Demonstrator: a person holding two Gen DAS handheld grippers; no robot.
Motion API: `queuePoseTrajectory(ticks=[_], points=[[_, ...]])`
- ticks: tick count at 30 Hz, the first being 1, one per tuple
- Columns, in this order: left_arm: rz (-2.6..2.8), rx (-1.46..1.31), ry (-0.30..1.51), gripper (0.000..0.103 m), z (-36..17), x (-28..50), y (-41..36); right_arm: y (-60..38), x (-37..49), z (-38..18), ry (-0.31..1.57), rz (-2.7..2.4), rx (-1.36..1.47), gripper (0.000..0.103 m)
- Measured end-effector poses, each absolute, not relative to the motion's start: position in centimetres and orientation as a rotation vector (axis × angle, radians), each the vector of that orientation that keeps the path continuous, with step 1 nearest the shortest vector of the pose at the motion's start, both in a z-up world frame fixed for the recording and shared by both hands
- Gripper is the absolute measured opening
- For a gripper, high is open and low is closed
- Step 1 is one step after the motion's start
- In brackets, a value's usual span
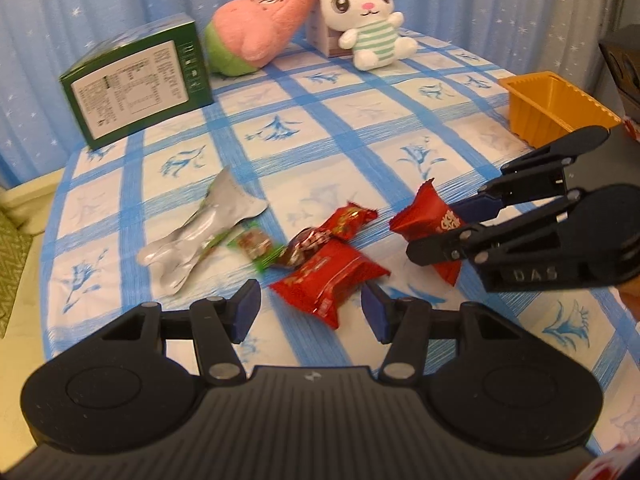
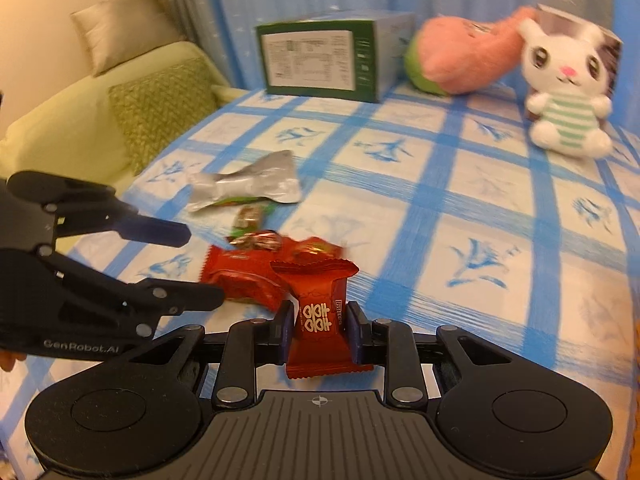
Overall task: Organize snacks
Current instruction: 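Grasp a red wrapped candy with the right gripper while the left gripper approaches another, then grasp a red wrapped candy with the left gripper while the right gripper lifts its candy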
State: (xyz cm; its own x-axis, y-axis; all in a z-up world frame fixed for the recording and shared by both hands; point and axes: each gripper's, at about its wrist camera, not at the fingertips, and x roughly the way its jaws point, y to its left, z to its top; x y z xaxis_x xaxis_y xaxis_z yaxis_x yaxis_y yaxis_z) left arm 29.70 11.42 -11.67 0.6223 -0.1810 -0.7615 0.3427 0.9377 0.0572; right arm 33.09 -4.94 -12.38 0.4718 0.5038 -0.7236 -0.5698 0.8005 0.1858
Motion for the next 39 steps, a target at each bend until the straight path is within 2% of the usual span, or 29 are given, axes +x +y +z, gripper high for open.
queuePoseTrajectory(ticks=[11,15,22,31,32,33,39], points=[[-0.319,0.195,0.898,0.052,-13.3,32.3,10.6,-8.0,33.7,-12.4,0.873,0.592,-0.060,0.028],[-0.316,0.177,0.939,0.046,-13.8,32.7,10.3,-8.7,34.0,-12.5,0.878,0.580,-0.052,0.028],[-0.315,0.160,0.955,0.046,-13.6,32.7,9.2,-9.2,34.1,-12.2,0.871,0.577,-0.043,0.028],[-0.260,0.129,0.959,0.030,-13.9,33.1,8.8,-9.8,34.3,-12.3,0.871,0.568,-0.039,0.028],[-0.253,0.128,0.961,0.028,-13.8,33.1,8.7,-9.8,34.3,-12.2,0.871,0.569,-0.038,0.026],[-0.248,0.128,0.963,0.026,-13.8,33.1,8.6,-9.8,34.3,-12.2,0.871,0.574,-0.037,0.019],[-0.255,0.125,0.975,0.024,-13.6,32.5,7.7,-9.7,34.1,-11.9,0.870,0.590,-0.037,0.014]])
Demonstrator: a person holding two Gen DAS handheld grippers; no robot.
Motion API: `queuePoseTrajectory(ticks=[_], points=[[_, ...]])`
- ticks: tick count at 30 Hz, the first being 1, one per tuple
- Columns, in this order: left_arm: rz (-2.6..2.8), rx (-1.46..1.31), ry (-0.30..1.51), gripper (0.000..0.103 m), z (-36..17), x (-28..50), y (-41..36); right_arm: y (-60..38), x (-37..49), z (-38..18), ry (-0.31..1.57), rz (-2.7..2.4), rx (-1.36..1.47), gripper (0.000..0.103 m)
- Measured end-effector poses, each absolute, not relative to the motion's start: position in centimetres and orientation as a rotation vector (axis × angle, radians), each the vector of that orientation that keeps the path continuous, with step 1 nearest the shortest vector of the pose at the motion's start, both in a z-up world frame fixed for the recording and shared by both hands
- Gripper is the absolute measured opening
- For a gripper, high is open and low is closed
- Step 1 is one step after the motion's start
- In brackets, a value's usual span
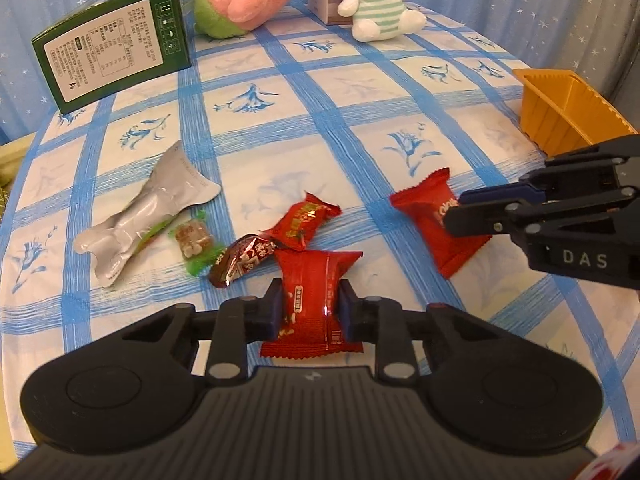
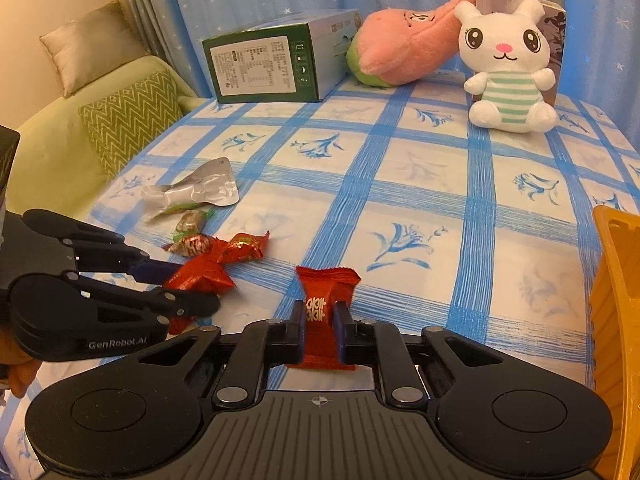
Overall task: Organize snacks
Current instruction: 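Grasp a red wrapped candy with the left gripper while the right gripper lifts its candy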
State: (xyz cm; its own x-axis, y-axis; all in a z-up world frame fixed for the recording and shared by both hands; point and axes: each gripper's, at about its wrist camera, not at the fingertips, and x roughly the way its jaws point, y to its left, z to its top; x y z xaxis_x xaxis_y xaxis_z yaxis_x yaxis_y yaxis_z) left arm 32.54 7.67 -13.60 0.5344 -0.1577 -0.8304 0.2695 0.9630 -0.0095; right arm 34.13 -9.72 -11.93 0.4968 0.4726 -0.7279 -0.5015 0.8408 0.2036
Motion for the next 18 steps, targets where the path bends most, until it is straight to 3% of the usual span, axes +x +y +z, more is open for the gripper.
queuePoseTrajectory(ticks=[11,13,15,18], points=[[-0.266,0.115,0.940,0.024,-12.7,31.9,6.8,-10.4,34.6,-13.0,0.887,0.576,0.005,0.016],[-0.259,0.100,0.934,0.024,-12.5,32.0,7.1,-10.5,34.8,-13.1,0.891,0.564,0.029,0.025],[-0.250,0.084,0.926,0.024,-12.4,32.1,7.5,-10.7,35.2,-13.3,0.889,0.542,0.059,0.051],[-0.241,0.070,0.913,0.024,-12.1,32.2,7.9,-10.9,35.6,-13.5,0.890,0.524,0.097,0.053]])
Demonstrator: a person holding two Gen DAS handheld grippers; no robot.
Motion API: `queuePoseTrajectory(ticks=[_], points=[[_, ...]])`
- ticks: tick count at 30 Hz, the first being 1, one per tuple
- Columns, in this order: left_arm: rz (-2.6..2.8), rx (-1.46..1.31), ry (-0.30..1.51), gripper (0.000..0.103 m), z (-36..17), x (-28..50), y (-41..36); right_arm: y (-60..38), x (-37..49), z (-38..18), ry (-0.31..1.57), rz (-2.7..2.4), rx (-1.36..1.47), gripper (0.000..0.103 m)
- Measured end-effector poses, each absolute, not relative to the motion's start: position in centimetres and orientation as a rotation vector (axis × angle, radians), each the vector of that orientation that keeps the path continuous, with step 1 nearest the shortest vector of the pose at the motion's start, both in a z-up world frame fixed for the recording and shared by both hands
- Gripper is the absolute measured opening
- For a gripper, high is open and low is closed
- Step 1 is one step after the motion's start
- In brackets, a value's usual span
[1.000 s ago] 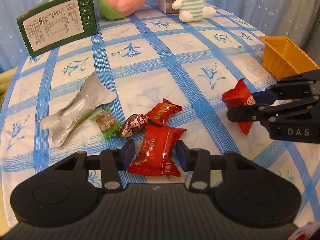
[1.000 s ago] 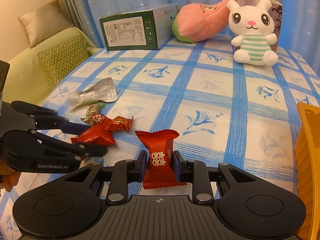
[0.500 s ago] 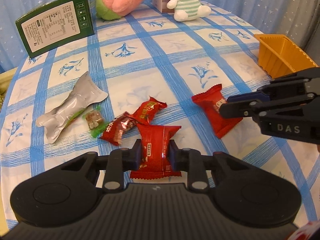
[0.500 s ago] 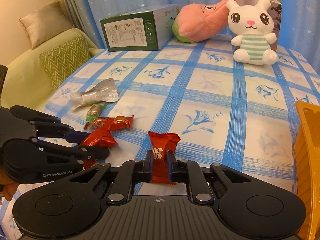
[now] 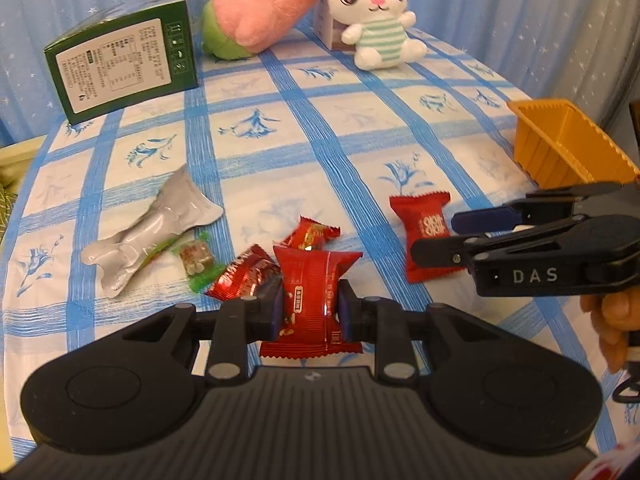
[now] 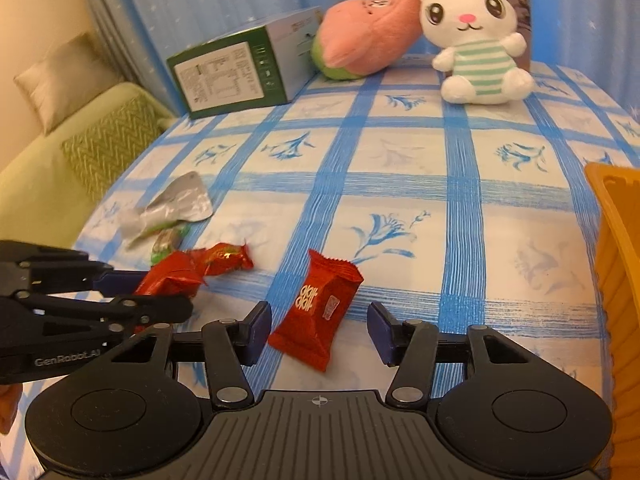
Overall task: Organize snacks
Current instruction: 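Grasp a red wrapped candy with the left gripper while the right gripper lifts its candy, then carry both red candies over the orange tray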
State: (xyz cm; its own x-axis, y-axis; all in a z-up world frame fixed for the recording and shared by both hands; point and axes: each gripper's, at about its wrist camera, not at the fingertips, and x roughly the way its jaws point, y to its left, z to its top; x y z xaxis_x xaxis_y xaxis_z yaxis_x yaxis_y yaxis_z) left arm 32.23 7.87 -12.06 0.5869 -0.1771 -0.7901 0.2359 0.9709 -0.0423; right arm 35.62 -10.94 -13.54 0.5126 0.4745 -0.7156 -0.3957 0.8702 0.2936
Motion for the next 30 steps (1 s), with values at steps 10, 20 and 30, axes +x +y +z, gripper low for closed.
queuePoseTrajectory(ticks=[10,20,30], points=[[-0.220,0.045,0.881,0.024,-11.3,32.2,8.4,-10.5,36.5,-14.2,0.861,0.493,0.120,0.053],[-0.232,0.040,0.860,0.024,-10.7,32.1,7.5,-10.1,35.7,-13.8,0.848,0.486,0.046,0.025],[-0.286,-0.001,0.797,0.024,-8.2,31.9,4.8,-13.1,33.7,-10.3,0.757,0.446,0.091,0.025]])
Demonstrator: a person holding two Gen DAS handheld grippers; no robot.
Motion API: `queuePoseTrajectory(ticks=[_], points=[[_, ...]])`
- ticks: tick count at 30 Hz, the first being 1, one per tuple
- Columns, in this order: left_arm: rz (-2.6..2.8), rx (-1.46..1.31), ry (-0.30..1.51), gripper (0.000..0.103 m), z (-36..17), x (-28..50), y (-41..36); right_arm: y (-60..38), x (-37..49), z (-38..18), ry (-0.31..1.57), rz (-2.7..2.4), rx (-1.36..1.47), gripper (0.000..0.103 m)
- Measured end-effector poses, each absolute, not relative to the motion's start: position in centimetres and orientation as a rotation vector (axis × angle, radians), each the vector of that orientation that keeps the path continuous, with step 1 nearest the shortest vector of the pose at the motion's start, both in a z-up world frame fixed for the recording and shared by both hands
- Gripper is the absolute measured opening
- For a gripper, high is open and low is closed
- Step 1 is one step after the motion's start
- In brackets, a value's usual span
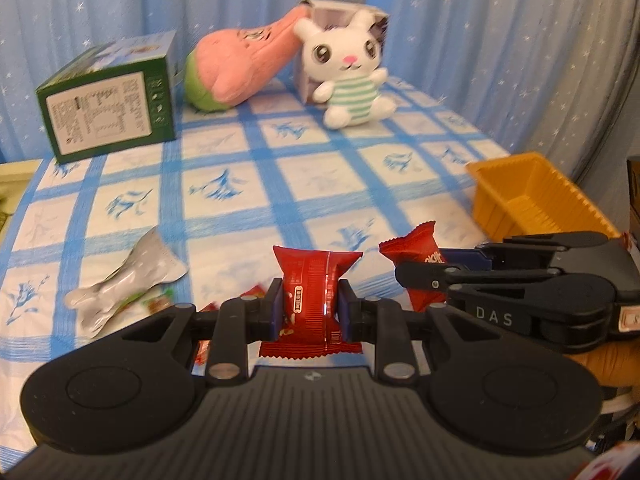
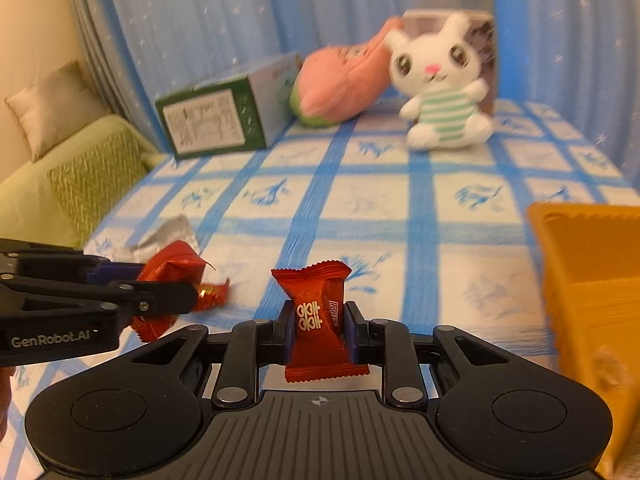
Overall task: Organize snacks
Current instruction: 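Carry both red candies over the orange tray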
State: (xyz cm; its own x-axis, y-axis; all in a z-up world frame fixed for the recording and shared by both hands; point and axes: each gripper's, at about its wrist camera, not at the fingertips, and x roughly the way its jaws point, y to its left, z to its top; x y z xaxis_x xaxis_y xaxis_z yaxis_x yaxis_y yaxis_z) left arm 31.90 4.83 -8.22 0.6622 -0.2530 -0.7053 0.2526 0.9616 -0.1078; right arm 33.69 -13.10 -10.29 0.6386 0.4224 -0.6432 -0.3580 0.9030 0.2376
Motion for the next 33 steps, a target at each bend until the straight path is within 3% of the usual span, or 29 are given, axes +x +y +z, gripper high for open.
queuePoseTrajectory(ticks=[18,33], points=[[-0.435,-0.034,0.677,0.024,-3.3,30.5,-4.4,-25.1,27.7,-4.0,0.588,0.205,0.188,0.025],[-0.577,-0.019,0.662,0.024,-2.7,29.3,-12.7,-35.6,24.0,-3.4,0.569,0.002,0.272,0.025]])
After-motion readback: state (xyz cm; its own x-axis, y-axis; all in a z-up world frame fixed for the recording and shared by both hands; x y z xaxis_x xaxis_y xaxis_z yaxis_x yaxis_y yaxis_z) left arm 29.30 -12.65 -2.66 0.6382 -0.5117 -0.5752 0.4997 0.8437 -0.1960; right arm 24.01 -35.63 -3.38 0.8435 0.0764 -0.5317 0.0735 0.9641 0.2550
